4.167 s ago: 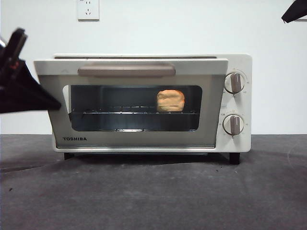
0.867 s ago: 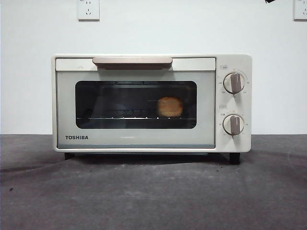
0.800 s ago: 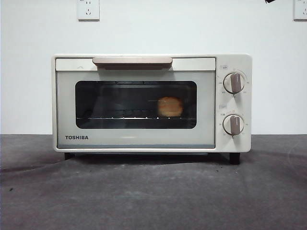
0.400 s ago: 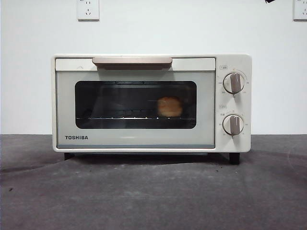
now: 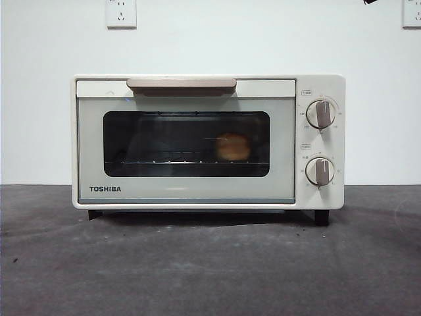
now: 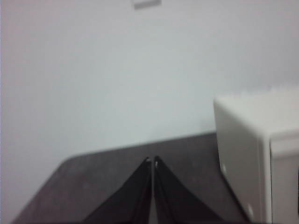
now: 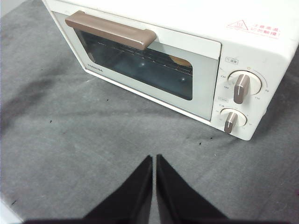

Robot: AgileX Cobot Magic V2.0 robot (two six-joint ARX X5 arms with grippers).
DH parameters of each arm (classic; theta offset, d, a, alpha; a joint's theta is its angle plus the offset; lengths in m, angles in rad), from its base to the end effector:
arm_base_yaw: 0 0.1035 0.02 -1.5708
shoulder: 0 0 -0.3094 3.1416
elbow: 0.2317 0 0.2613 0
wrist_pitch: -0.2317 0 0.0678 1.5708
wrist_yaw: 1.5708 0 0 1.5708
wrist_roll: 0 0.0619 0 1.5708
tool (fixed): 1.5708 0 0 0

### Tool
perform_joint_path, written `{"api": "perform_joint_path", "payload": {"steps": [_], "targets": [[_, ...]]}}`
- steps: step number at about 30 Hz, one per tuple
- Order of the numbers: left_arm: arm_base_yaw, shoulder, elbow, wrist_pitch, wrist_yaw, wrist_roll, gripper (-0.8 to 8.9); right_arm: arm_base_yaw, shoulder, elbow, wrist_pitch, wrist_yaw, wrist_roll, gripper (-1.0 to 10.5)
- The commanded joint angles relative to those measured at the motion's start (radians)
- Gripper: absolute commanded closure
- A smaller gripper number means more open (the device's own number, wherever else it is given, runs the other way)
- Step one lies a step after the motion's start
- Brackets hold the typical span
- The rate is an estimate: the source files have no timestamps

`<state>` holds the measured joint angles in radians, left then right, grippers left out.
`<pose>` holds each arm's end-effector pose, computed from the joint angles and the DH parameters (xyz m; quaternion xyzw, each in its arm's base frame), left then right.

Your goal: The left arm flap open the oven, the right arm pick bread and place it into oven, the left arm flap close the oven

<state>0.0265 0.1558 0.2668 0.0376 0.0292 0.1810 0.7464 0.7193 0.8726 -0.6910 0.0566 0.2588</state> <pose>0.0887 0.0005 0.2585 0.0922 -0.0740 0.0054 0.9930 0.1057 0.0930 0.3391 0.0141 0.2845 0.2917 0.9131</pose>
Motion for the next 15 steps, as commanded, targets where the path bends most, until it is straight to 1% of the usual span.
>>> {"api": "perform_joint_path", "payload": {"steps": [1,9,15], "targets": [[0.003,-0.047,-0.066,0.008,-0.001,-0.007,7.94,0.01,0.004,0.019,0.011,0.004,-0.005,9.4],[0.004,-0.147,-0.199,-0.047,-0.002,-0.01,7.94,0.01,0.004,0.019,0.011,0.004,-0.005,9.4],[0.004,-0.153,-0.255,-0.056,-0.002,-0.018,7.94,0.01,0.004,0.019,0.011,0.004,-0.005,9.4]]}}
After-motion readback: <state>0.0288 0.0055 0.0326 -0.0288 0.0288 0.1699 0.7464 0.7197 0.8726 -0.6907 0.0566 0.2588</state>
